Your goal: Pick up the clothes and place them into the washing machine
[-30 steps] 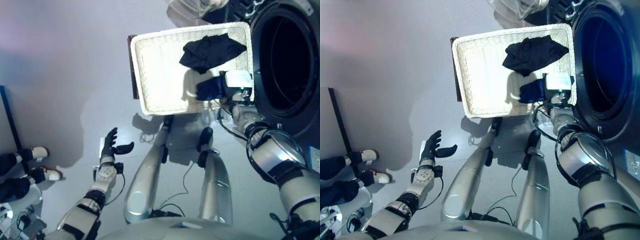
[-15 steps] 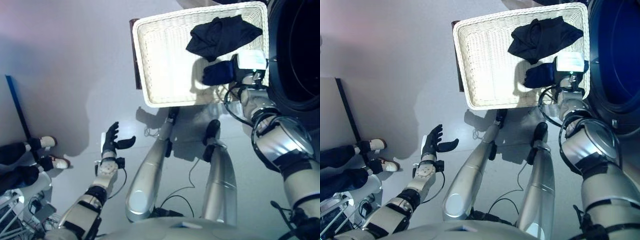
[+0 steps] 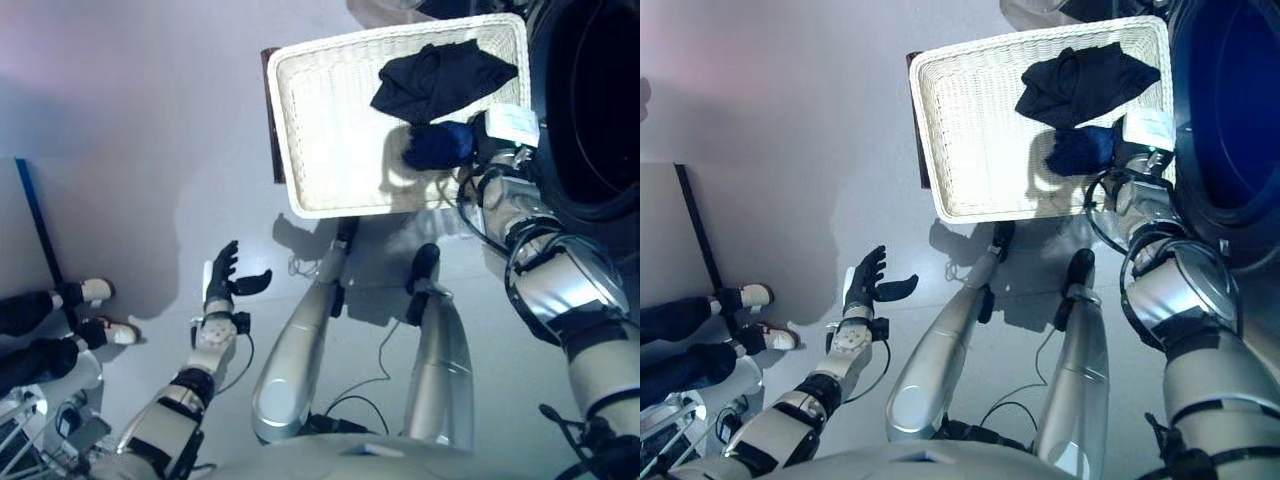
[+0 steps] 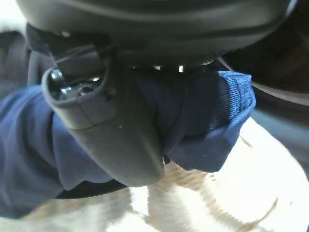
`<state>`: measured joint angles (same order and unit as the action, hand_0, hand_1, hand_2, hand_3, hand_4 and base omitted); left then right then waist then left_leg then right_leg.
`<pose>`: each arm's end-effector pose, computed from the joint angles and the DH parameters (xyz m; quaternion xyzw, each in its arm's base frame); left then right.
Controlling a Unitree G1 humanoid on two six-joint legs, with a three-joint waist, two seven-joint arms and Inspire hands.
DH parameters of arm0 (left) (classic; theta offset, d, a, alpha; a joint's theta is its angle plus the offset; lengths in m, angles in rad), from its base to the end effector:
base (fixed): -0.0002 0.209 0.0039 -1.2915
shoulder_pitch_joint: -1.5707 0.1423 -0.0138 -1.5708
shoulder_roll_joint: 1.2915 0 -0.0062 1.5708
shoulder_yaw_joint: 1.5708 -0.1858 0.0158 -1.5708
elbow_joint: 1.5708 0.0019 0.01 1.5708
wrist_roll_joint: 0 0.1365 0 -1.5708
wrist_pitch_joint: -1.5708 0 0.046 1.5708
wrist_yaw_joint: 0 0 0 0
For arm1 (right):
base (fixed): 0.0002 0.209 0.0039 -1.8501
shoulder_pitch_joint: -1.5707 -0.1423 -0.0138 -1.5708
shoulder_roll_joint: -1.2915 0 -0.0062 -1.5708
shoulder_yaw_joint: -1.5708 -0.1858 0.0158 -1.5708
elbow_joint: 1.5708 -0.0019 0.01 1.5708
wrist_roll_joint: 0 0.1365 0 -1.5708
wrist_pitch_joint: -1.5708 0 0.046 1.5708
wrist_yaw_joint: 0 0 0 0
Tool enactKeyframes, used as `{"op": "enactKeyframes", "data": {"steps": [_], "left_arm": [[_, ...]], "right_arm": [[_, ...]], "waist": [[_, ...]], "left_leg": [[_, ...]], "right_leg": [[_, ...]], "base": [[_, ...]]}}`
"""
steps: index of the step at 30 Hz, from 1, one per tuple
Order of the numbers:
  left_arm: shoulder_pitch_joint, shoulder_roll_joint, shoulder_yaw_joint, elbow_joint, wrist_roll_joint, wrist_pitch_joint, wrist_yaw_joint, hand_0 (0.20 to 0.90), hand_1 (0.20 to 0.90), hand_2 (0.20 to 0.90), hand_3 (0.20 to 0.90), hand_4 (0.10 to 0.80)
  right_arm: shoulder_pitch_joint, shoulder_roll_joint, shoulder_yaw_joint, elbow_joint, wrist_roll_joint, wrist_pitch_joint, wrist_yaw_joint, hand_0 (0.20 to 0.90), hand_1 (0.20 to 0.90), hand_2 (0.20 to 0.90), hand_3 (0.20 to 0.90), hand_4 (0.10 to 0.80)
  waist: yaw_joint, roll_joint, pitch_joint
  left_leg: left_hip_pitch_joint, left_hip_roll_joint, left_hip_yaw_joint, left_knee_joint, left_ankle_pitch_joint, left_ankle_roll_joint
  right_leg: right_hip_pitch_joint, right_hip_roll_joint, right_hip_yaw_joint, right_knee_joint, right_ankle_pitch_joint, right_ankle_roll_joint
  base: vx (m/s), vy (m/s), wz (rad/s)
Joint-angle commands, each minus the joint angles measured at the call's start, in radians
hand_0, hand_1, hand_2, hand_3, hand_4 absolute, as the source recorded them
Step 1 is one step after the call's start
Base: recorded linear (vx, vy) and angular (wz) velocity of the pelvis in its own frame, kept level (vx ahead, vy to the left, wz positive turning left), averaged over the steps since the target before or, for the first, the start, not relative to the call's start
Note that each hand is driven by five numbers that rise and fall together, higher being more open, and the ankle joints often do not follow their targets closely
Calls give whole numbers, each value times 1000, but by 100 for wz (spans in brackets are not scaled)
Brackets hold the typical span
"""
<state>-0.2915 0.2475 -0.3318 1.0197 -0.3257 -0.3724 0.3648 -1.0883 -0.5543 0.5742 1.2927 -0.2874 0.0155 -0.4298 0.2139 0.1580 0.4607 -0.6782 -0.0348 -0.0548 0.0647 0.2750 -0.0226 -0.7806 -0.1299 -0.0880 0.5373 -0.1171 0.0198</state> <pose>0.2102 0.1864 -0.0516 0.0949 0.1830 0.1359 0.9690 0.3542 -0.2469 0.1451 -0.5773 0.0193 -0.1952 0.7926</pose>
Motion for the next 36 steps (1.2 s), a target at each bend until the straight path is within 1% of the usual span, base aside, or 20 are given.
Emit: {"op": "enactKeyframes", "data": {"steps": [1,3,5,6,7,8,9,10,12,14,15,16,17,19,20,26,28,29,32,36], "left_arm": [[24,48,12,57,-38,-41,50,900,900,900,900,800],[41,58,23,72,-42,-49,47,900,900,900,900,800],[44,59,25,86,-44,-50,39,900,900,900,900,800],[40,54,27,129,-53,-52,33,900,900,900,900,800],[40,55,26,129,-53,-52,33,900,900,900,900,800],[38,54,21,147,-55,-50,22,900,900,900,900,800],[40,56,20,147,-56,-52,18,900,900,900,900,800],[40,56,20,147,-56,-52,18,900,900,900,900,800],[53,46,13,155,-62,-52,-4,900,900,900,900,800],[59,43,12,156,-66,-53,-11,900,900,900,900,800],[65,32,5,162,-68,-51,-22,900,900,900,900,800],[65,32,5,162,-68,-51,-22,900,900,900,900,800],[71,22,-4,167,-70,-50,-33,900,900,900,900,800],[72,16,-10,166,-72,-49,-42,900,900,900,900,800],[81,6,-23,167,-73,-47,-52,900,900,900,900,800],[89,-6,-37,157,-75,-47,-79,900,900,900,900,800],[99,-8,-39,146,-71,-54,-86,900,900,900,900,800],[96,-10,-41,145,-72,-54,-86,900,900,900,900,800],[98,-5,-44,142,-63,-67,-85,900,900,900,900,800],[116,-1,-54,147,-51,-72,-88,900,900,900,900,800]], "right_arm": [[-1,-49,-79,-171,203,-111,-95,300,300,300,300,400],[97,-48,-188,-349,345,-181,-102,300,300,300,300,400],[126,-44,-213,-371,373,-199,-97,300,300,300,300,400],[192,9,-326,-420,537,-270,-96,300,300,300,300,400],[193,9,-327,-421,537,-269,-95,300,300,300,300,400],[233,62,-421,-413,696,-332,-75,300,300,300,300,400],[243,94,-459,-426,779,-365,-60,300,300,300,300,400],[244,95,-459,-426,780,-365,-59,300,300,300,300,400],[236,150,-558,-393,986,-431,-15,300,300,300,300,400],[233,151,-563,-387,1008,-433,2,300,300,300,300,400],[225,173,-609,-369,1110,-461,30,300,300,300,300,400],[224,171,-609,-366,1113,-462,34,300,300,300,300,400],[207,197,-667,-361,1225,-495,62,300,300,300,300,400],[188,207,-698,-342,1292,-522,86,300,300,300,300,400],[152,222,-750,-323,1370,-546,96,300,300,300,300,400],[57,158,-855,-257,1536,-584,137,300,300,300,300,400],[-1,72,-892,-231,1578,-602,133,300,300,300,300,400],[-6,66,-891,-224,1583,-601,138,300,300,300,300,400],[-41,-52,-890,-241,1596,-619,128,300,300,300,300,400],[-49,-114,-872,-260,1590,-629,129,300,300,300,300,400]], "waist": [[-14,-10,2],[-34,-20,-10],[-38,-20,-13],[-49,-21,-23],[-48,-21,-23],[-55,-10,-35],[-56,-3,-40],[-55,-4,-40],[-54,17,-56],[-53,22,-60],[-51,37,-70],[-50,37,-71],[-48,53,-78],[-40,63,-85],[-37,80,-91],[3,134,-114],[21,161,-126],[24,165,-127],[38,189,-139],[38,196,-155]], "left_leg": [[9,-36,60,50,-107,-15],[43,-36,67,41,-113,-12],[51,-35,68,41,-115,-10],[68,-36,74,38,-119,-8],[69,-36,75,37,-120,-8],[84,-41,78,32,-123,-6],[91,-41,80,29,-125,-4],[92,-41,80,29,-125,-4],[110,-45,85,18,-129,-1],[114,-45,88,15,-129,-1],[119,-48,90,11,-131,0],[118,-48,90,10,-131,0],[121,-51,91,8,-132,-1],[116,-50,92,5,-127,-1],[122,-56,91,1,-134,-1],[107,-64,88,-6,-125,-3],[102,-79,85,-4,-133,-7],[95,-76,85,-3,-126,-7],[84,-91,78,10,-132,-14],[77,-102,73,17,-136,-17]], "right_leg": [[128,-13,67,-215,146,47],[161,-16,73,-229,145,52],[169,-16,73,-232,144,53],[184,-19,76,-238,141,55],[185,-19,76,-238,141,55],[200,-23,78,-243,137,56],[203,-24,80,-245,135,57],[204,-24,81,-245,135,57],[216,-26,90,-256,132,59],[218,-27,93,-259,132,60],[217,-30,97,-261,131,60],[217,-30,97,-262,132,60],[217,-32,100,-259,127,60],[213,-30,103,-264,134,60],[216,-37,106,-260,120,62],[198,-46,111,-257,118,64],[190,-59,113,-239,98,67],[183,-56,113,-239,108,66],[173,-72,119,-197,77,66],[163,-77,122,-170,61,65]], "base": [[39,24,-1],[37,27,-7],[25,14,-14],[27,12,-17],[57,26,-16],[44,29,-13],[44,29,-13],[41,39,-14],[44,47,-11],[27,33,-7],[25,25,-5],[54,43,-5],[41,28,-6],[33,29,-7],[47,37,-7],[38,26,0],[40,37,12],[32,41,12],[47,11,8],[75,3,27]]}}
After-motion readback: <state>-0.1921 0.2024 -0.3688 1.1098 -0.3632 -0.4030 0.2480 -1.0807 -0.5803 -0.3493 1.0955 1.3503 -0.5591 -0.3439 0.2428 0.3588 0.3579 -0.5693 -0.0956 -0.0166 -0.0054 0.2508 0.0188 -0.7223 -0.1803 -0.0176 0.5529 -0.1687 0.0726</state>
